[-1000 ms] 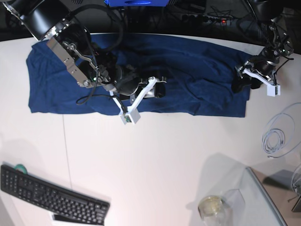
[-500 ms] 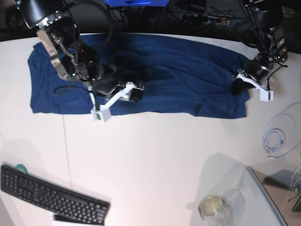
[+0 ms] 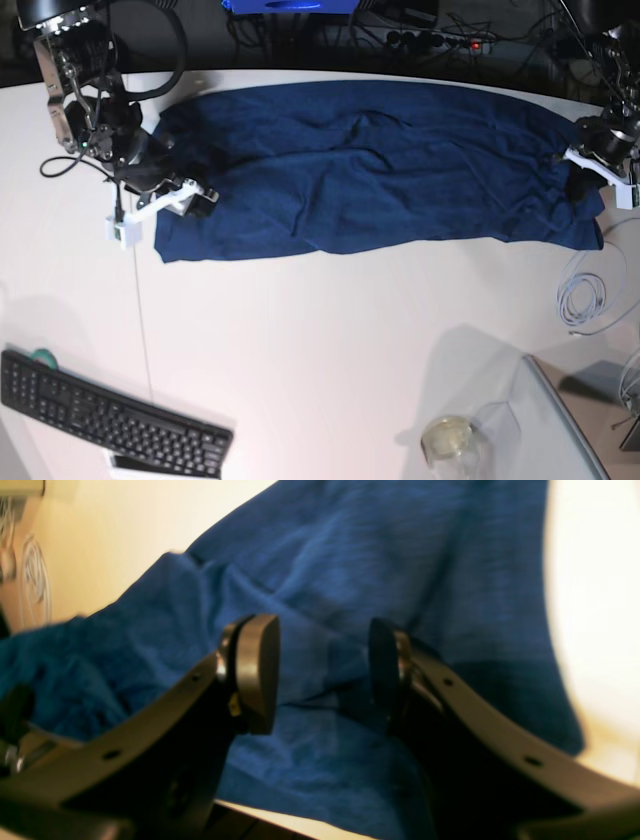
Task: Layout the t-shirt on the table in an organized manner, then fold the t-shirt properly
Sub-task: 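Fold the shirt side held by the left gripper toward the right gripper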
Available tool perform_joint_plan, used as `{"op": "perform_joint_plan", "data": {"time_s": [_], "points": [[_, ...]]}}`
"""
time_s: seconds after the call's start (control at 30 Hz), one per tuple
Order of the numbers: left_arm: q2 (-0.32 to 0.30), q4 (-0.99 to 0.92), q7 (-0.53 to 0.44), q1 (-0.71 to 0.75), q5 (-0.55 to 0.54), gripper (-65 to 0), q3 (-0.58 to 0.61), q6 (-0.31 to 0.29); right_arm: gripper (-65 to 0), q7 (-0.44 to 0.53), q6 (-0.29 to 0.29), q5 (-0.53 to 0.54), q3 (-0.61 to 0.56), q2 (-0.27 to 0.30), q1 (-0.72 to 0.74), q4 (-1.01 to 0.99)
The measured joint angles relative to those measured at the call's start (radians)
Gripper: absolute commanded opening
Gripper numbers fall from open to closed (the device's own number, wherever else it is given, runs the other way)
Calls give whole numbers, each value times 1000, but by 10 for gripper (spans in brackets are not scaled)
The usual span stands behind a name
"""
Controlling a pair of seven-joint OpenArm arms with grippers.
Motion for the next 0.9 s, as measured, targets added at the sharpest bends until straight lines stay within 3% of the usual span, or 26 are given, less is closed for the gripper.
{"op": "perform_joint_plan", "data": {"time_s": [0.17, 0.33, 0.43, 0.73, 0.83, 0.9], "points": [[103, 214, 6, 68, 5, -650, 7, -9, -384, 0, 1, 2, 31, -3, 0, 0], [185, 351, 10, 137, 195, -650, 127, -4, -380, 0, 1, 2, 66, -2, 1, 0], [245, 370, 14, 143, 247, -650, 190, -11, -380, 0, 1, 2, 69, -3, 0, 0], [353, 381, 8, 130, 362, -650, 256, -5, -380, 0, 1, 2, 69, -3, 1, 0], [355, 382, 7, 128, 367, -650, 289, -3, -380, 0, 1, 2, 69, -3, 1, 0], [355, 382, 8, 129, 366, -650, 315, 32, -380, 0, 1, 2, 69, -3, 1, 0]]}}
